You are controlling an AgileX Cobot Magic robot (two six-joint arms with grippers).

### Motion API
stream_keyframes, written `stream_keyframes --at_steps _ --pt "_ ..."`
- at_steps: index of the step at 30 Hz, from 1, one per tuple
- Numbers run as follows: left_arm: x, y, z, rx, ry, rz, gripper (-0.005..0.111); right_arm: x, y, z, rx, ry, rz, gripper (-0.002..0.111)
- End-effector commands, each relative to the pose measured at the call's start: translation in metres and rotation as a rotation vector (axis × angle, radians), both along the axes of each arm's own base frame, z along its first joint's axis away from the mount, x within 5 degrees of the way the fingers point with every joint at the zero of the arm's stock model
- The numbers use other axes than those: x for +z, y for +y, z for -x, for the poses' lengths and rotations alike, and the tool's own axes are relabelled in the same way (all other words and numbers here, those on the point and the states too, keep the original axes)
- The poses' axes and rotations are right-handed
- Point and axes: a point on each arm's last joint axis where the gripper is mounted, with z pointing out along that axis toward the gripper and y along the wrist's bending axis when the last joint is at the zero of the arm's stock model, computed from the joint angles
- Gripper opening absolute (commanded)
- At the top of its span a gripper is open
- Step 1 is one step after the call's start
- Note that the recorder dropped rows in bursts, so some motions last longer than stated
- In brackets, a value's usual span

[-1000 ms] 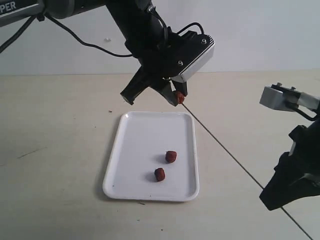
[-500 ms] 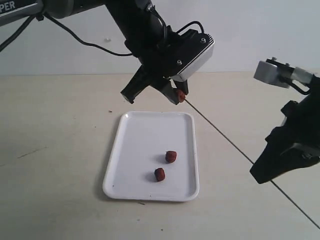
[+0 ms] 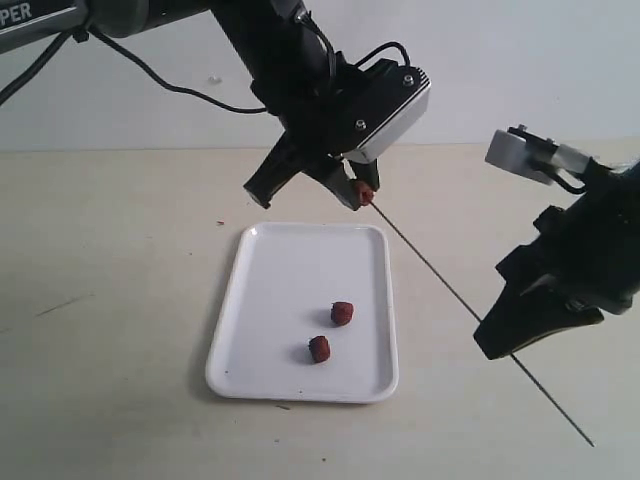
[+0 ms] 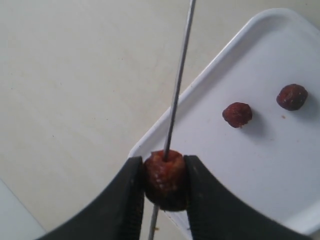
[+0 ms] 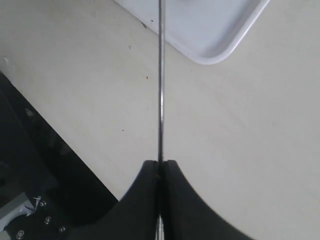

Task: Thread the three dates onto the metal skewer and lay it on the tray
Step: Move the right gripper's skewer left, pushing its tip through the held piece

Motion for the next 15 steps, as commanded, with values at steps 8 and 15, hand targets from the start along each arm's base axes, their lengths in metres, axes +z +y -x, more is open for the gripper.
stream_keyframes --at_steps 8,15 --pt "0.002 -0.002 0.004 -0.009 0.016 0.011 0.029 0.006 0.004 -0.037 -0.053 -0.068 -0.065 0.0" --pt "0.002 -0.002 0.005 -0.008 0.022 0.018 0.029 0.012 0.006 -0.051 -0.069 -0.087 -0.099 0.0"
